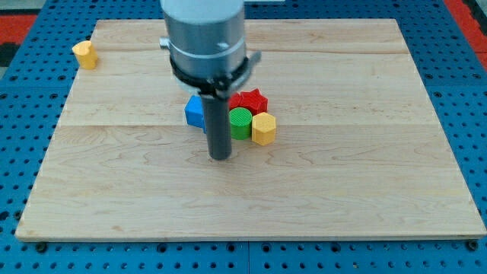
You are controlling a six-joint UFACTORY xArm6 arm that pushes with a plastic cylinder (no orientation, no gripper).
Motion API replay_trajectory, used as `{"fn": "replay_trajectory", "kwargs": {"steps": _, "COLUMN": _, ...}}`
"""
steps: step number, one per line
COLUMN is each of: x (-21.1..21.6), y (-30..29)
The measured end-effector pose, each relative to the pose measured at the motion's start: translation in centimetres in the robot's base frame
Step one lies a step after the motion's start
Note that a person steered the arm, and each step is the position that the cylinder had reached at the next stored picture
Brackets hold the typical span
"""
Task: Push the yellow heart a bit right
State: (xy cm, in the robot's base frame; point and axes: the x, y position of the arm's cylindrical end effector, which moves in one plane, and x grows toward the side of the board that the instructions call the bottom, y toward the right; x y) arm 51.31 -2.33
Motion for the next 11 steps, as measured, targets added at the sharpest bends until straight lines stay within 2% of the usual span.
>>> {"fn": "replay_trajectory", "kwargs": {"steps": 1, "x": 0.3, "y": 5.2}}
{"fn": "replay_trajectory", "kwargs": {"steps": 2, "x": 0.4, "y": 7.2}}
{"fn": "replay_trajectory", "kwargs": {"steps": 3, "x": 3.1, "y": -2.8}}
{"fn": "replay_trajectory", "kwargs": {"steps": 4, "x": -1.6, "y": -19.0}}
{"fn": "replay_trajectory", "kwargs": {"steps": 5, "x": -9.0, "y": -28.1}}
{"fn": "replay_trajectory", "kwargs": {"steps": 6, "x": -9.0, "y": -28.1}}
{"fn": "replay_trajectory", "kwargs": {"steps": 7, "x": -13.1, "y": -28.1}}
{"fn": "replay_trajectory", "kwargs": {"steps": 8, "x": -19.1, "y": -27.9}}
{"fn": "replay_trajectory", "kwargs": {"steps": 9, "x": -19.6, "y": -28.2}}
{"fn": "replay_trajectory", "kwargs": {"steps": 10, "x": -20.3, "y": -25.5}}
{"fn": "replay_trajectory", "kwargs": {"steps": 11, "x": -20.0, "y": -17.2}}
